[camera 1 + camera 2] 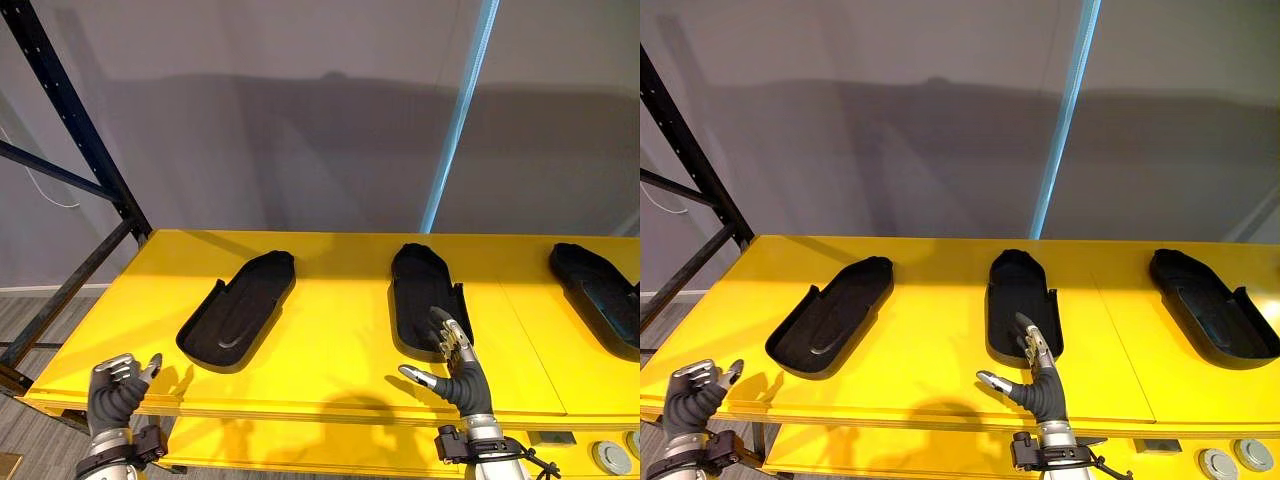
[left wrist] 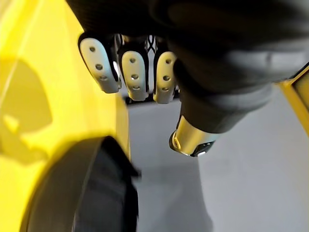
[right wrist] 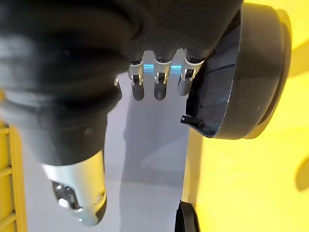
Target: Walk over and take plastic housings, then place them on the shelf
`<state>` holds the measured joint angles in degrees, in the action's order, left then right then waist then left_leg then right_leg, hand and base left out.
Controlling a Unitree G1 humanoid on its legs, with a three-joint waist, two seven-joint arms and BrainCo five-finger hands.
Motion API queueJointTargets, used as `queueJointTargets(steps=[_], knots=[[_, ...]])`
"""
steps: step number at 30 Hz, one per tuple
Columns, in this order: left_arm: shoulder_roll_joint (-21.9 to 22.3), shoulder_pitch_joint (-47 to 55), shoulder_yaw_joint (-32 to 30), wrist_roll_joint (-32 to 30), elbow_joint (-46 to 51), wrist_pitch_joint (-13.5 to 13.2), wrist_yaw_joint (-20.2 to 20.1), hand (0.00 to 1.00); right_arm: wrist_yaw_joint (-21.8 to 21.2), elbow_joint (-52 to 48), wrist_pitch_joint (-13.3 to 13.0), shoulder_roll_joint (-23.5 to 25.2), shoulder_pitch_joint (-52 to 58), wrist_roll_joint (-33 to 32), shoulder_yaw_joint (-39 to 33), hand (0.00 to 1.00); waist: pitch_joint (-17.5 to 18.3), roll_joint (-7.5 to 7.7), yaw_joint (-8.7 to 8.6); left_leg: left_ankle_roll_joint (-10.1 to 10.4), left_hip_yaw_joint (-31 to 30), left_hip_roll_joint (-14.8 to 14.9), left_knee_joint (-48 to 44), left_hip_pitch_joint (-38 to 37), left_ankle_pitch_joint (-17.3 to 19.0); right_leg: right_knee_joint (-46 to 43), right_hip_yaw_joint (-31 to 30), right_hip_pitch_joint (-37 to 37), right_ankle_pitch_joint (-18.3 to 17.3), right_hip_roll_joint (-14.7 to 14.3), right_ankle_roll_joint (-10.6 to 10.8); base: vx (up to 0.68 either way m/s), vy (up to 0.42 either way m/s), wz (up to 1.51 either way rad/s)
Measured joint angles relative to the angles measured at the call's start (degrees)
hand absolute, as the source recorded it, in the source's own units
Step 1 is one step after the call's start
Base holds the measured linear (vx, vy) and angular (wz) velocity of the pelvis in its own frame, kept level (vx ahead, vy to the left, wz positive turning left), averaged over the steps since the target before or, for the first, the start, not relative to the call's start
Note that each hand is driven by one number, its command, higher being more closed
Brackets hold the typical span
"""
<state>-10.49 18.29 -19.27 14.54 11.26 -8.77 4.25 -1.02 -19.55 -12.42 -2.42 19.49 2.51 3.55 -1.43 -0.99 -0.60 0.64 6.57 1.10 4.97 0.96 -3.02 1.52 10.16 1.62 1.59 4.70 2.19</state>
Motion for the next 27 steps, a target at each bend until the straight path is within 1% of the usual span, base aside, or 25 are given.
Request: queueJointTargets(steps=[2, 4, 6, 10, 13, 18, 24, 27], knots=[[-0.06, -0.01, 1.47, 1.97, -0.17, 0.04, -1.67, 1.0, -0.24, 0.0, 0.0, -0.03, 0.0, 0.0, 0.01, 0.0, -0.12, 0.12, -0.09, 0.05, 0.2, 0.04, 0.0, -0.04, 0.05, 0.0, -0.15, 0.07, 0.01, -0.02, 0.01, -0.03, 0.003, -0.06], [-0.61, -0.07, 3.59, 6.06, -1.45, 0.31, -3.76, 1.0, -0.46, -0.01, 0.0, -0.06, -0.02, -0.09, 0.12, 0.0, -0.18, 0.19, -0.14, 0.21, 1.04, 0.17, -0.01, -0.06, 0.17, -0.03, -0.56, 0.33, 0.03, -0.12, 0.04, -0.03, 0.003, -0.12], [-0.82, -0.1, 5.12, 8.61, -2.09, 0.8, -4.73, 1.0, -0.63, -0.01, 0.01, -0.14, -0.01, -0.18, 0.68, 0.0, -0.4, 0.26, -0.25, 0.28, 1.36, 0.27, -0.01, -0.2, 0.24, -0.02, -1.31, 0.41, 0.07, -0.26, 0.09, -0.03, 0.002, -0.14], [-2.84, -0.56, 8.5, 11.51, -3.85, 2.25, -6.61, 1.0, -0.71, -0.03, 0.02, -0.28, -0.21, -0.2, 1.58, 0.0, -0.69, 0.34, -1.26, 0.51, 1.88, 0.57, -0.02, -0.31, 0.41, 0.01, -1.73, 0.53, 0.08, -0.51, 0.11, -0.02, -0.003, -0.07], [-4.4, -1.0, 10.72, 14.0, -4.62, 2.95, -8.17, 1.0, -0.71, -0.04, 0.03, -0.49, -0.43, -0.22, 1.76, 0.0, -1.17, 0.36, -1.42, 0.63, 2.64, 0.79, -0.03, -0.62, 0.61, 0.01, -2.08, 0.53, 0.08, -0.7, 0.11, -0.02, -0.004, -0.11], [-5.77, -3.43, 14.02, 16.37, -7.52, 3.56, -8.89, 1.0, -0.94, -0.08, 0.04, -1.43, -0.55, -0.23, 2.19, 0.0, -1.35, 0.42, -1.52, 0.73, 2.81, 0.92, -0.03, -0.65, 0.77, 0.17, -2.26, 0.55, 0.07, -0.86, 0.11, 0.0, 0.0, -0.02], [-5.81, -7.19, 16.51, 17.99, -9.45, 3.59, -8.55, 1.0, -1.24, -0.09, 0.05, -1.42, -0.74, -0.25, 2.22, 0.0, -1.65, 0.46, -1.63, 0.75, 2.83, 0.91, -0.03, -0.65, 0.81, 0.25, -2.3, 0.53, 0.08, -0.87, 0.11, -0.01, 0.001, 0.0], [-5.8, -8.94, 16.79, 18.01, -11.04, 3.62, -8.22, 1.0, -1.29, -0.12, 0.05, -1.4, -1.12, -0.54, 2.27, 0.0, -2.12, 0.46, -2.05, 0.75, 2.91, 0.93, -0.03, -0.66, 0.81, 0.26, -2.57, 0.56, 0.08, -0.91, 0.11, -0.01, 0.001, -0.01]])
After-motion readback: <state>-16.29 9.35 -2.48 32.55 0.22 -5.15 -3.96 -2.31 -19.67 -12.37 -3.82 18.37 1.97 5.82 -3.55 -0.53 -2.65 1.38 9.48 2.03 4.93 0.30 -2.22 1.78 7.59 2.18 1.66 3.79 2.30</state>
